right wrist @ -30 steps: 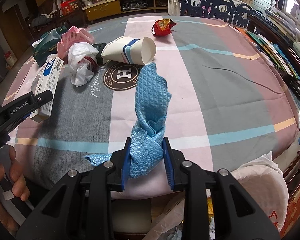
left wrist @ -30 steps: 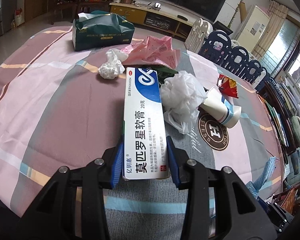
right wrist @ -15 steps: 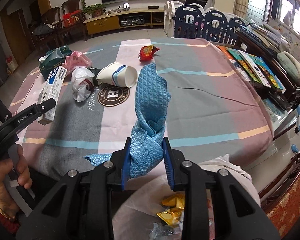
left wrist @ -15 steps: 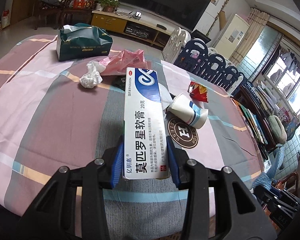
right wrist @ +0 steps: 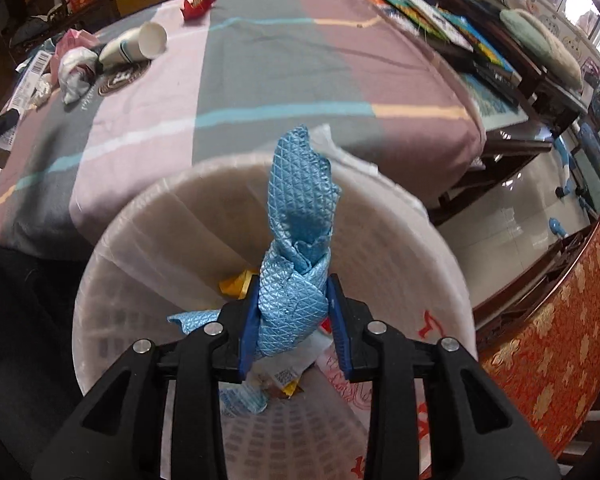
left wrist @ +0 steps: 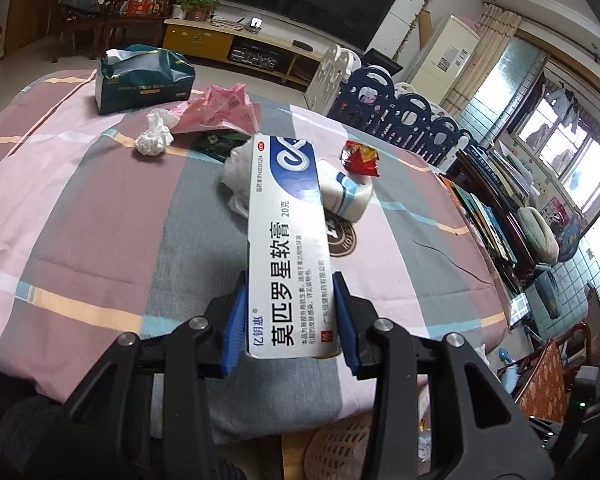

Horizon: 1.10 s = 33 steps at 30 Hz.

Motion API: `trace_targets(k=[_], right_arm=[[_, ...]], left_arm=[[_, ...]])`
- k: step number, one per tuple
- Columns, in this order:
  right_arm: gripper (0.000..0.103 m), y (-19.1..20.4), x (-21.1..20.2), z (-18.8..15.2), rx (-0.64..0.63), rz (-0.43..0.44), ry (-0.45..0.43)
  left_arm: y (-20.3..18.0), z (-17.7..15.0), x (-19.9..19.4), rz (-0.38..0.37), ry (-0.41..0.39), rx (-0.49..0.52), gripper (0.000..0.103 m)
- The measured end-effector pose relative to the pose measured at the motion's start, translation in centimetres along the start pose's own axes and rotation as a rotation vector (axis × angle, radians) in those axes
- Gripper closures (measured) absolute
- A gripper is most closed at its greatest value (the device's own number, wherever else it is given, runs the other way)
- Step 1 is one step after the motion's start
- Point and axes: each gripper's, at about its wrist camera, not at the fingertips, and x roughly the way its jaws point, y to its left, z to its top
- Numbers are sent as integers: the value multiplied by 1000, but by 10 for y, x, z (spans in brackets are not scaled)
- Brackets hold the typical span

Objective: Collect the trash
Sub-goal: 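Drop the blue cloth into the wastebasket with the right tool while the left tool drops the ointment box in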

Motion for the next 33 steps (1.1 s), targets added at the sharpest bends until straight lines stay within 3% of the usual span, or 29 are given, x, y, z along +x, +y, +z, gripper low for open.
trace_targets(k=[2, 5, 7, 11, 13, 18, 19, 21, 24, 28, 31, 33], right_arm=[[50, -1, 6, -4, 31, 41, 42], [30, -7, -7, -1, 63, 51, -14], [28, -19, -27, 3, 119, 51, -103], [24, -53, -63, 6, 245, 77, -247], [24, -69, -78, 5, 301, 76, -306], [24, -93, -91, 5, 382, 78, -357], [24, -96, -91, 6, 388, 78, -358], [24, -99, -88, 7, 398, 82, -354], [24, -97, -80, 5, 405, 87, -336], [24, -92, -72, 4, 401, 100, -314], [24, -87, -69, 8, 384, 100, -315], [24, -82, -67, 13, 369, 93, -316]], left_arm=[[-10, -9, -3, -32, 26, 12, 62], [-25, -18, -7, -77, 63, 48, 62], [-39, -25, -8, -123, 94, 82, 62], [-74, -42, -6, -293, 178, 138, 62], [-100, -53, -7, -392, 223, 211, 62], [-164, -98, -8, -526, 353, 469, 60], [-173, -109, -7, -527, 376, 526, 57], [-184, -126, -6, -510, 403, 626, 36], [-180, -126, -1, -450, 397, 641, 31], [-137, -69, 10, -309, 294, 487, 29], [-79, -4, 23, -235, 218, 230, 28], [-44, 37, 36, -142, 163, 90, 24]])
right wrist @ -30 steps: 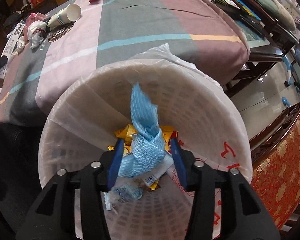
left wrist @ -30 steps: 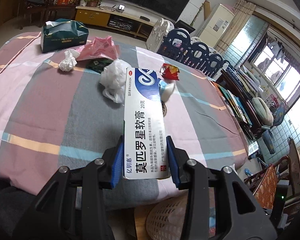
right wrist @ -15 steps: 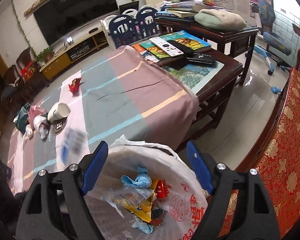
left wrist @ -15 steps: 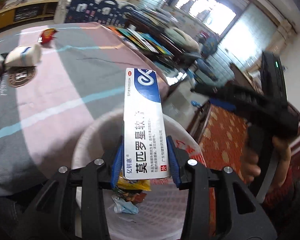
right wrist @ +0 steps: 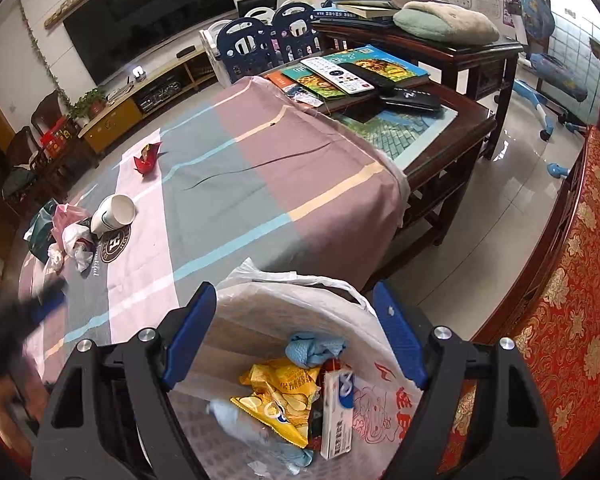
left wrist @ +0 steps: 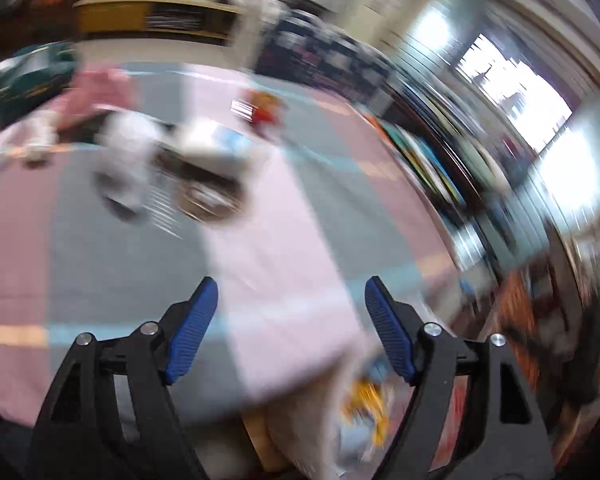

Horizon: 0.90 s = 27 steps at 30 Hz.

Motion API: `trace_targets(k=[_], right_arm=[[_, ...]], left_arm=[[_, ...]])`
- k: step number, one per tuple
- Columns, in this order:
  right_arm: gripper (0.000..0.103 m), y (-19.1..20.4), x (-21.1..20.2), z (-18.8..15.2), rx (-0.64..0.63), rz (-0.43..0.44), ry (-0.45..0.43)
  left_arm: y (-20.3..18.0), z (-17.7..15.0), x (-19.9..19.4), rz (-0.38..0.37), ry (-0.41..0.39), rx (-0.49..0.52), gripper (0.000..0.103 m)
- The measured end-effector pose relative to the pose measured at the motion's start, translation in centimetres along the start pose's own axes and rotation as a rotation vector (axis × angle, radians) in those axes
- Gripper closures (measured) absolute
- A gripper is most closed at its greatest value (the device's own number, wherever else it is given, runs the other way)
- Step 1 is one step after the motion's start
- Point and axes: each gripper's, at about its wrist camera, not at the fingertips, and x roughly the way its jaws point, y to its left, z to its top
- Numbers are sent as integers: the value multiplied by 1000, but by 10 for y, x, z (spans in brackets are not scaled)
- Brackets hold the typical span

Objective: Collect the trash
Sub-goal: 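Drop the blue cloth into the wastebasket with the right tool while the left tool drops the ointment box in, then grasp the white plastic bag with the left tool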

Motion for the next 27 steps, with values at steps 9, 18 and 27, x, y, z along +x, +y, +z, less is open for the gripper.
trace_targets(k=[9, 18, 27], right_arm=[[24, 27, 25, 12, -18, 31, 37], [24, 98, 61, 30, -113, 139, 70], [13, 278, 149, 59, -593, 222, 46]], left_arm=[[54, 85, 83, 349, 51, 33, 16], [85, 51, 38, 322, -10, -75, 78], [103, -23, -36, 237, -71, -275, 78]])
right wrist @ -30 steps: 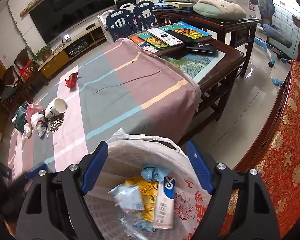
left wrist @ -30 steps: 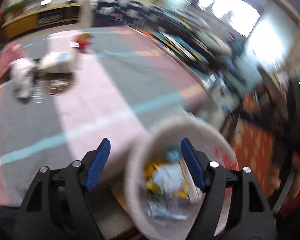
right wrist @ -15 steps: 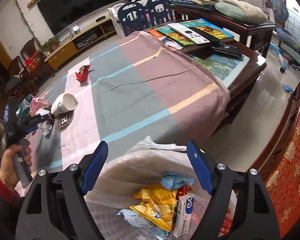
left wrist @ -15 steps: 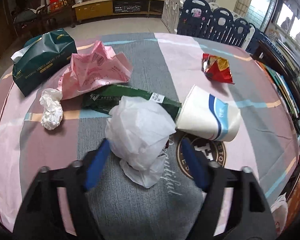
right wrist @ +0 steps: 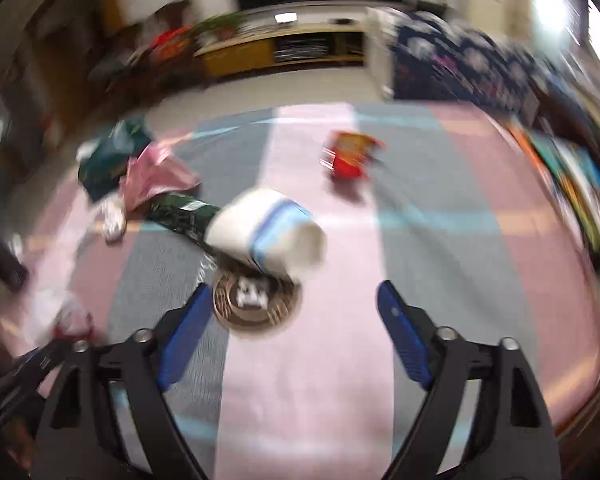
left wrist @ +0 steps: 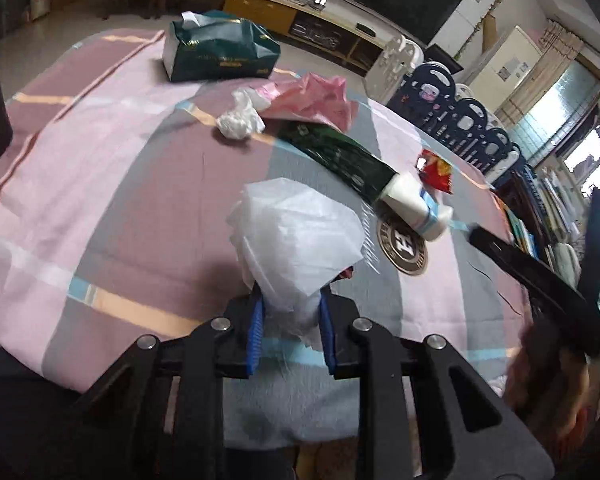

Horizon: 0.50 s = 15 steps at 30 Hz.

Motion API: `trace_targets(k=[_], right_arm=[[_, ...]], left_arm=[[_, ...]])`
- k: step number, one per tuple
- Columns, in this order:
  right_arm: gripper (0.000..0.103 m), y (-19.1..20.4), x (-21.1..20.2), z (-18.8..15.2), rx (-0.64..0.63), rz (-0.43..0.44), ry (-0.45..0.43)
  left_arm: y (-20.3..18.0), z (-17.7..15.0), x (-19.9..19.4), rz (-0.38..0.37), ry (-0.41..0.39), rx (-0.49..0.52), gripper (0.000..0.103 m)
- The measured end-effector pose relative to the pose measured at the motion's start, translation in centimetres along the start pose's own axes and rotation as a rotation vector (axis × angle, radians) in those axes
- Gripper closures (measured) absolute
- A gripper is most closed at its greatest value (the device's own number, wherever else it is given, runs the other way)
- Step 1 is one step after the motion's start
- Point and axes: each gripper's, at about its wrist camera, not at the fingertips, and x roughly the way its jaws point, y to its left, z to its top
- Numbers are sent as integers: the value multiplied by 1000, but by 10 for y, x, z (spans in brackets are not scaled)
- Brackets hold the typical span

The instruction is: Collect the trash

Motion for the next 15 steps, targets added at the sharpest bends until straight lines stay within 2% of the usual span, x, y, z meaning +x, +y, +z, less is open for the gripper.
trace_targets(k=[1, 3, 5, 11, 15], right_arm=[[13, 14, 17, 16, -102, -40, 19], [13, 28, 42, 35, -212, -88, 52], [13, 37, 63, 47, -281, -98, 103], [13, 44, 91, 51, -363, -108, 182], [13, 45, 99, 47, -325, -50, 230]], left_arm=[[1, -5, -5, -32, -10, -2, 78], [-3, -7, -4, -38, -45, 10, 76], [0, -6, 4, -46, -9, -6, 76], [3, -10, 3, -44, -4, -5, 76], [3, -11, 2, -47, 1, -9, 76]])
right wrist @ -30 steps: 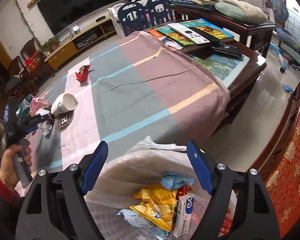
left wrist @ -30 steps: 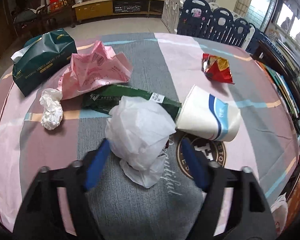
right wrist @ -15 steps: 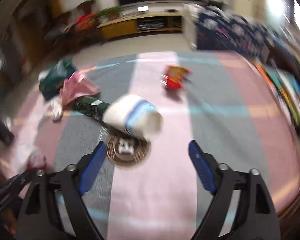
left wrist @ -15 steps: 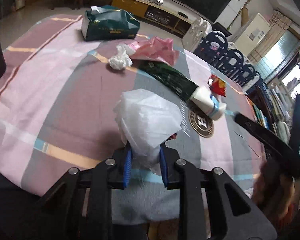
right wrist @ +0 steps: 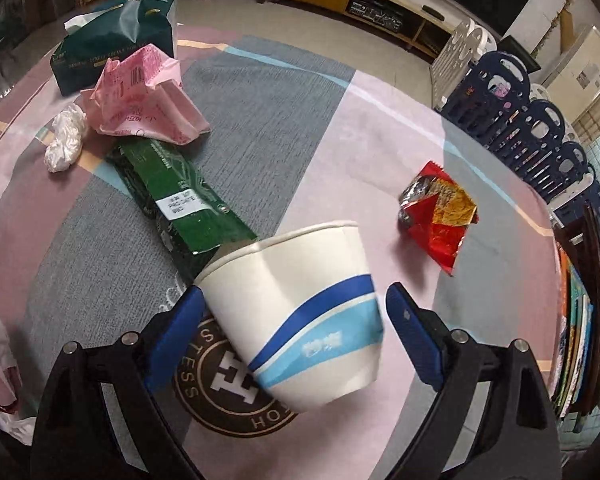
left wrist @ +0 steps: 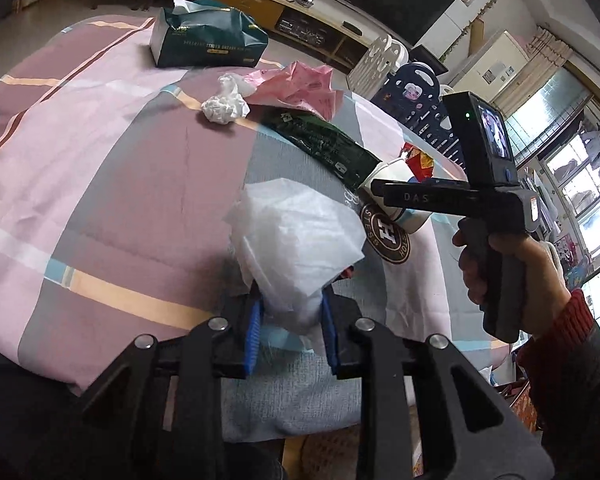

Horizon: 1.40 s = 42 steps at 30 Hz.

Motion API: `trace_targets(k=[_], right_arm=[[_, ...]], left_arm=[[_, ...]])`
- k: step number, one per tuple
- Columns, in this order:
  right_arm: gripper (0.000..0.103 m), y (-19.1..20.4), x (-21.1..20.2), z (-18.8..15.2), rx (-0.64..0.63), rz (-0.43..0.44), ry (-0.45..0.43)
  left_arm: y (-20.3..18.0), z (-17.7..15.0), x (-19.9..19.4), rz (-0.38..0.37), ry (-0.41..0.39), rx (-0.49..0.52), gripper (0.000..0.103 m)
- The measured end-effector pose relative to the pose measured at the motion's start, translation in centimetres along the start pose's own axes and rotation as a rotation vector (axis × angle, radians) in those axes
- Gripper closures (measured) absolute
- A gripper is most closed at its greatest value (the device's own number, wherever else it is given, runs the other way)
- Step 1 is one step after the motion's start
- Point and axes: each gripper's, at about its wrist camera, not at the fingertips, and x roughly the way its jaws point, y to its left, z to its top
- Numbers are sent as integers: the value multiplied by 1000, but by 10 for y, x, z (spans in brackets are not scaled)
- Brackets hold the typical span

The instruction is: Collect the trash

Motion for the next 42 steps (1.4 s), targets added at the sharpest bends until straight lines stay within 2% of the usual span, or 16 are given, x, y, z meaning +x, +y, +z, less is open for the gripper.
trace_targets(k=[1, 3, 5, 6, 8, 10, 12, 13, 14, 22, 34, 42], right_arm=[[13, 1, 1, -1, 2, 23, 3], [26, 6, -2, -7, -9, 48, -11], [45, 12, -8, -12, -26, 10, -26], [49, 13, -11, -14, -25, 4, -30], [64, 12, -18, -19, -20, 7, -37], [71, 12, -25, -25, -18, 18, -40], [77, 15, -32, -32, -40, -8, -48], [86, 16, -35, -35, -49, -22, -54], [103, 17, -37, -38, -48, -16, -57], [102, 22, -68, -56, -10, 22, -112], [102, 37, -101, -93, 63, 211, -117], [102, 35, -100, -94, 96, 221, -100]], left_arm=[[0, 0, 0, 1, 0, 1, 76], [0, 0, 1, 2, 1, 2, 76], [-1, 0, 1, 6, 2, 2, 76], [-1, 0, 1, 9, 3, 3, 76], [-1, -1, 1, 12, 1, 3, 76], [-1, -1, 1, 15, 0, 2, 76], [-1, -1, 1, 18, -1, 1, 76], [-1, -1, 1, 20, -1, 1, 76], [-1, -1, 1, 20, -2, 1, 76], [1, -1, 0, 20, -5, -6, 76], [2, -1, 0, 12, -8, -12, 76], [2, -1, -1, 9, -9, -14, 76]])
